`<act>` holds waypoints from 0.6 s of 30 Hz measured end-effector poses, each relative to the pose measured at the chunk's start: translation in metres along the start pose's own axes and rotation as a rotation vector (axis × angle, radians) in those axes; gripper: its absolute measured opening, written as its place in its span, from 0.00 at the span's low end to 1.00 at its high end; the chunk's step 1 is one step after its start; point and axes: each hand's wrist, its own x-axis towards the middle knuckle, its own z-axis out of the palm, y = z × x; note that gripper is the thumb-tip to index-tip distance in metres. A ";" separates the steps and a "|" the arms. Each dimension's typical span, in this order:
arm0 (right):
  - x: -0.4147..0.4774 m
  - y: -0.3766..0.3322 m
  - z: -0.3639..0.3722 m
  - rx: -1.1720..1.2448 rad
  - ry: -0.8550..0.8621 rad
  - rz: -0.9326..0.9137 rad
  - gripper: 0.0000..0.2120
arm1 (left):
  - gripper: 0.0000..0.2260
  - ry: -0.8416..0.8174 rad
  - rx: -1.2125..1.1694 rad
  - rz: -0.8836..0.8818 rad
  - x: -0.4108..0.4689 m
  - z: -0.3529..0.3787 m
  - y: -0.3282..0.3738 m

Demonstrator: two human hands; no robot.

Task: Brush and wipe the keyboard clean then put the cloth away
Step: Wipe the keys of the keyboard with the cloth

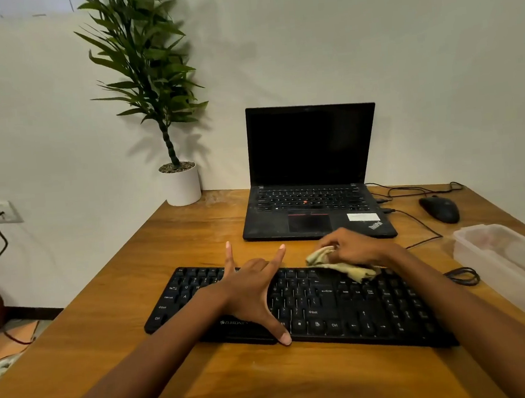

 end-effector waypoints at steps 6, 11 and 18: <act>0.006 -0.011 0.006 0.024 0.031 -0.012 0.10 | 0.60 0.024 -0.044 -0.004 -0.005 0.004 0.000; 0.041 -0.048 0.037 0.071 0.056 -0.106 0.09 | 0.58 0.094 0.008 -0.030 -0.016 0.010 -0.002; -0.019 -0.009 -0.008 0.131 0.047 -0.001 0.10 | 0.55 0.412 -0.136 -0.313 -0.095 0.058 -0.069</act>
